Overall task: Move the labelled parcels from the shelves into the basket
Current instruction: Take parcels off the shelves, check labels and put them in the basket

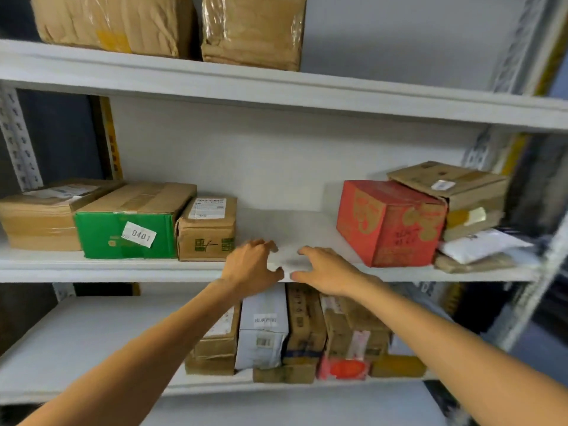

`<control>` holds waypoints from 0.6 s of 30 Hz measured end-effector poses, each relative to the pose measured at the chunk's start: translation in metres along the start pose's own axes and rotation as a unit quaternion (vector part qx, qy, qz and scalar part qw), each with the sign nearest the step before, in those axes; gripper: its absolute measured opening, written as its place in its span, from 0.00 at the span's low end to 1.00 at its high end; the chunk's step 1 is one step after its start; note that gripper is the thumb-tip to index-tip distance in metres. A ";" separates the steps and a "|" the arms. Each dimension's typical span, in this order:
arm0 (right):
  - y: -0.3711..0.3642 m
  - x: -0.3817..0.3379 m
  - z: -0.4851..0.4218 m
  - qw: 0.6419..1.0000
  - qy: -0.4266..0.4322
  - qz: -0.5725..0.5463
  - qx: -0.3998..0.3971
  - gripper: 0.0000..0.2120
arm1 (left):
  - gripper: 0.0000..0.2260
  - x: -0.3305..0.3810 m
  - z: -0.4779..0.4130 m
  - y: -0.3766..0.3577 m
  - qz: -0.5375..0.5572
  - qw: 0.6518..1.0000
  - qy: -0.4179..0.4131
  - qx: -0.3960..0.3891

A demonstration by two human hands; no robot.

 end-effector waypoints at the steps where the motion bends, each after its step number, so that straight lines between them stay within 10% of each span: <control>1: 0.009 0.013 0.007 1.000 -0.013 0.023 -0.002 0.32 | 0.22 0.012 -0.003 -0.014 0.017 0.999 0.008 -0.043; 18: 0.142 0.195 0.054 0.987 -0.086 0.134 0.026 0.27 | 0.31 0.154 -0.084 -0.040 0.068 0.992 0.038 -0.104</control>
Point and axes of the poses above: each hand's wrist, its own z-axis away from the middle knuckle, its own y-axis out of the back of the hand, x = y × z, the point moved 10 cm from there along -z, towards the middle knuckle, and after that the axes turned 7 degrees about x, right-handed, at the moved point
